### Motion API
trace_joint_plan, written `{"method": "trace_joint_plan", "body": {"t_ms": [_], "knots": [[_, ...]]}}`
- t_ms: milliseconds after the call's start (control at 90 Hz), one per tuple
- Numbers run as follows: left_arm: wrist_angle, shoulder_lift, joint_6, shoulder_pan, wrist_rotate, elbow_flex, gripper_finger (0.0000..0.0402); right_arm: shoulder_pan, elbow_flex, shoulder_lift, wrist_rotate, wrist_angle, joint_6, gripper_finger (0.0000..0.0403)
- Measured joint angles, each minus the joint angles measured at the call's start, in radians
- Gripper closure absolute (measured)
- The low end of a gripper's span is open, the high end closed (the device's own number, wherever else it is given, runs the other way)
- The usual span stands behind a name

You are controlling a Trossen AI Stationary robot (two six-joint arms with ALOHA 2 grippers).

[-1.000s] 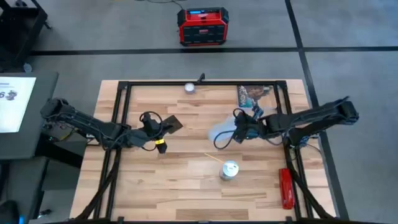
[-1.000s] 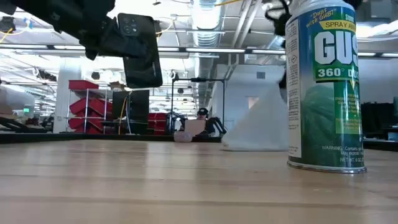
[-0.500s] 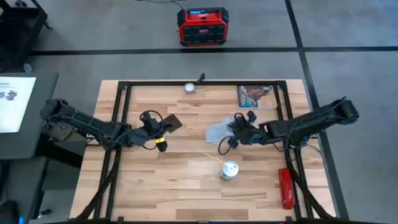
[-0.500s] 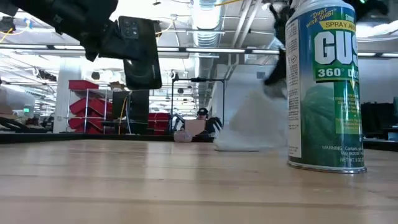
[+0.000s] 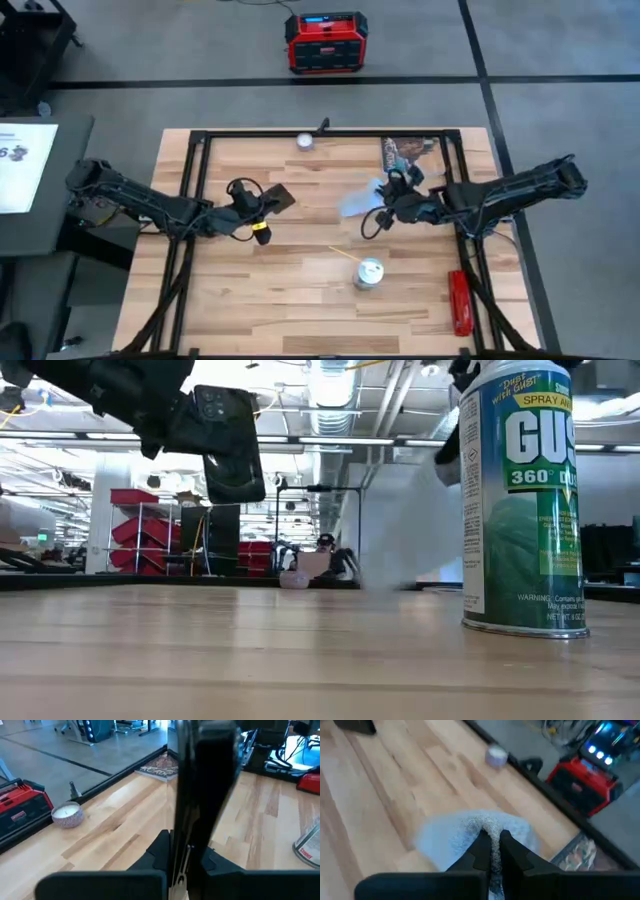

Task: Apply microfiber cloth
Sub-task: Wipe the back of the cellphone with a gray microfiber cloth, then spray the front of the cellphone with the cleaning bottle

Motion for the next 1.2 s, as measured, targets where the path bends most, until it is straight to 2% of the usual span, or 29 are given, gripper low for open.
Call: {"method": "trace_joint_plan", "body": {"t_ms": [300, 411, 500, 600, 644, 778, 922, 1044, 1200], "knots": [[-0.003, 0.000, 0.000, 0.000, 0.001, 0.000, 0.0399, -0.009, 0.000, 0.044, -0.005, 0.078, -0.066, 0.0253], [-0.002, 0.000, 0.008, 0.002, 0.000, 0.000, 0.0399, -0.019, 0.007, 0.044, -0.016, 0.069, -0.091, 0.0232], [-0.006, 0.000, 0.010, 0.009, 0.001, 0.000, 0.0399, -0.004, 0.029, 0.038, -0.036, -0.020, -0.072, 0.0265], [-0.010, 0.000, 0.012, 0.018, 0.009, 0.000, 0.0399, 0.051, 0.053, 0.021, -0.039, -0.170, 0.011, 0.0360], [-0.011, 0.000, 0.012, 0.024, 0.016, 0.000, 0.0399, 0.083, 0.054, 0.010, -0.057, -0.230, 0.063, 0.0385], [-0.016, 0.000, 0.013, 0.035, 0.026, 0.001, 0.0399, 0.219, 0.054, -0.025, -0.118, -0.342, 0.286, 0.0401], [-0.012, 0.000, 0.017, 0.053, 0.042, 0.001, 0.0399, 0.391, 0.054, -0.018, -0.167, -0.348, 0.501, 0.0402], [-0.002, 0.006, 0.022, 0.065, 0.055, 0.002, 0.0399, 0.502, 0.055, 0.050, -0.167, -0.334, 0.659, 0.0403], [0.004, 0.006, 0.020, 0.070, 0.067, 0.002, 0.0399, 0.570, 0.055, 0.171, -0.193, -0.272, 0.765, 0.0403]]}}
